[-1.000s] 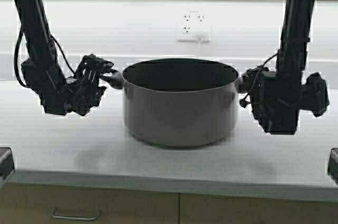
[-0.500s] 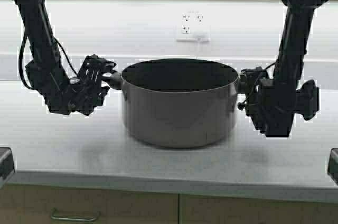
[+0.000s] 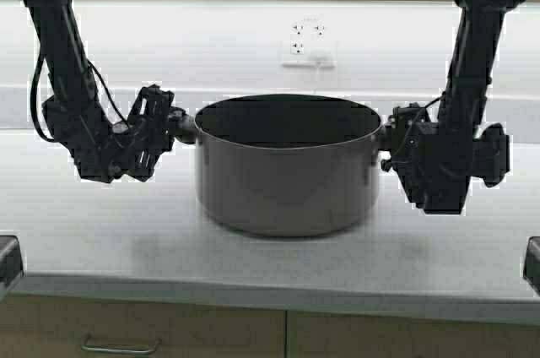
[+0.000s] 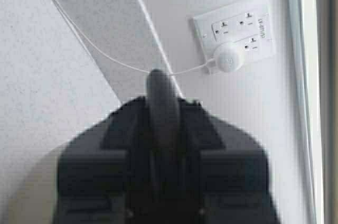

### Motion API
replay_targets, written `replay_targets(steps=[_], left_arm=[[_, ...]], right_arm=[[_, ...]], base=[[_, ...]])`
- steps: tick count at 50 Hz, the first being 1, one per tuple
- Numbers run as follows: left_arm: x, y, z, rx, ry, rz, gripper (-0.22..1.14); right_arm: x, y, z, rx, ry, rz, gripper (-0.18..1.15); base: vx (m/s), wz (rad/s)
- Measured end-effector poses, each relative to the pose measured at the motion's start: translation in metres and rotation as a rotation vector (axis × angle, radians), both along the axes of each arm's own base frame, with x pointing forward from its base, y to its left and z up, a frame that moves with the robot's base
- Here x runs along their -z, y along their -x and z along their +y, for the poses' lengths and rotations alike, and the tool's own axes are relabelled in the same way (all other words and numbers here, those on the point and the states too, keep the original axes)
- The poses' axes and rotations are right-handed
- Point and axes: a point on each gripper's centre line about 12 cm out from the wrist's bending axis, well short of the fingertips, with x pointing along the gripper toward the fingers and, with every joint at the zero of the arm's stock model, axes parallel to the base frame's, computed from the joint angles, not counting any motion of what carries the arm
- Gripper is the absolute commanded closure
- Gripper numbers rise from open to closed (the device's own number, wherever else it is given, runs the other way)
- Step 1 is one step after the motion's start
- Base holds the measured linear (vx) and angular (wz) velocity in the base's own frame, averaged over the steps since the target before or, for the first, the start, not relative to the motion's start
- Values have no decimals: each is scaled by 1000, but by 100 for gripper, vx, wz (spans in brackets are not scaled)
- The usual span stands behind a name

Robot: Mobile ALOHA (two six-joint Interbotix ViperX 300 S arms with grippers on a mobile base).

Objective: Open the cabinet, put the pot inside, then close it

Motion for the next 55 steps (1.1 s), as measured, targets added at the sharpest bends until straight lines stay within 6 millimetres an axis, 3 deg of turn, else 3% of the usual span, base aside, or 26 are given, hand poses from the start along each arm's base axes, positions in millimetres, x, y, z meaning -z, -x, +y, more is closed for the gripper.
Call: replay_targets(steps=[2, 5, 12, 26, 46, 55], left_arm=[[0, -1, 3, -8, 1, 0, 93], [-3, 0, 3, -12, 4, 0, 82], [-7, 11, 6, -16, 1, 11, 89], [-17, 59, 17, -10, 4, 28, 89], [-97, 128, 37, -28, -8, -46, 89], [-132, 147, 42, -32, -7, -107, 89]], right_arm=[[-1, 0, 0, 0, 0, 0, 83], [-1, 1, 0, -5, 2, 7, 83], [-9, 6, 0, -41, 7, 4, 90], [-32, 52, -3, -104, 26, 23, 89], [-84, 98, 13, -217, -27, 15, 89], [-108, 113, 16, -232, -40, -8, 89]], base=[[0, 0], [0, 0], [0, 0], [1, 0], [0, 0], [-1, 1]])
